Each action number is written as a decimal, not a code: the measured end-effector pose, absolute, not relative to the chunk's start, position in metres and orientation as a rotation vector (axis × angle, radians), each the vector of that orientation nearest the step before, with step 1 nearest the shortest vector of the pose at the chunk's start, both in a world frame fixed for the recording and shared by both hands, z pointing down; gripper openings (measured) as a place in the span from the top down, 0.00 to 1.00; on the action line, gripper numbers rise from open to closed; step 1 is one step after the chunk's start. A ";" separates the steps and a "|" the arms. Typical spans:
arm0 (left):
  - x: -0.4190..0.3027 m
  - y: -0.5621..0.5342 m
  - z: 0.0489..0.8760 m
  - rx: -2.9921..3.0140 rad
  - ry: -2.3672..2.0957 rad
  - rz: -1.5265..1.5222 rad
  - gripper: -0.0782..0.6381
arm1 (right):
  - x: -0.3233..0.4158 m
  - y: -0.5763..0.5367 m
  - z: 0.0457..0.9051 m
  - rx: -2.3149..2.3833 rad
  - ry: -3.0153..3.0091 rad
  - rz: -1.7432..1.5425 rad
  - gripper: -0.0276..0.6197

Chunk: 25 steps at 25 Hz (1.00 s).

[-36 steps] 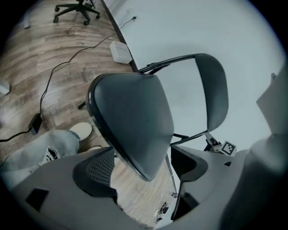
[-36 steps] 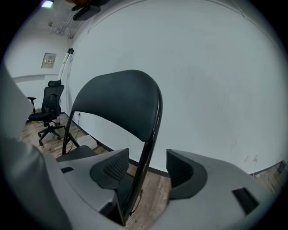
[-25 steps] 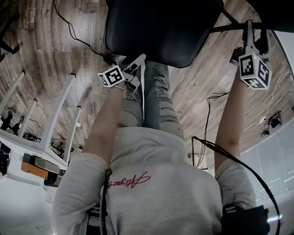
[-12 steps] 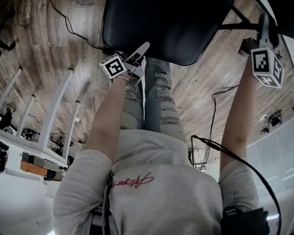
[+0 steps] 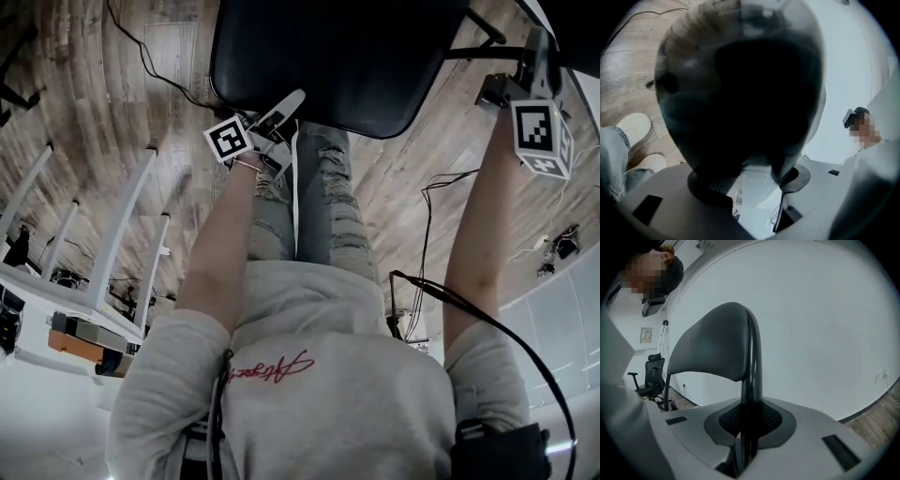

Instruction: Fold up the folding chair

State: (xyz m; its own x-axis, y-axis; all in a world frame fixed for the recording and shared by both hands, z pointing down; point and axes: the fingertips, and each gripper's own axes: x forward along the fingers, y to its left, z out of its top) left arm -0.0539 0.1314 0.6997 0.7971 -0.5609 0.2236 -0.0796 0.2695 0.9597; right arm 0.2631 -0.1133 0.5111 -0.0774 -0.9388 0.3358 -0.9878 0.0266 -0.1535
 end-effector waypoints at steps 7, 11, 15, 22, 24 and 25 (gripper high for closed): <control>-0.048 0.110 0.626 1.262 -0.558 -0.339 0.55 | 0.261 -0.108 0.470 2.051 -2.142 0.459 0.87; -0.044 0.084 0.589 1.283 -0.534 -0.336 0.57 | 0.258 -0.118 0.458 2.032 -2.143 0.445 0.88; -0.039 0.044 0.552 1.340 -0.504 -0.342 0.60 | 0.258 -0.142 0.446 2.033 -2.130 0.433 0.88; -0.031 -0.011 0.524 1.380 -0.551 -0.314 0.62 | 0.272 -0.166 0.441 2.081 -2.094 0.428 0.88; -0.027 -0.030 0.511 1.364 -0.557 -0.347 0.63 | 0.275 -0.182 0.438 2.088 -2.105 0.418 0.88; -0.025 -0.040 0.504 1.356 -0.564 -0.370 0.64 | 0.276 -0.190 0.437 2.086 -2.115 0.417 0.88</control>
State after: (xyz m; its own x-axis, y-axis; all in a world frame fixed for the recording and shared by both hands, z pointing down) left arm -0.0249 -0.0400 0.5044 0.8129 -0.5587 0.1648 -0.0704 0.1867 0.9799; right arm 0.2759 -0.1898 0.4368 -0.0274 -0.9561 0.2918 -0.9953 -0.0010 -0.0965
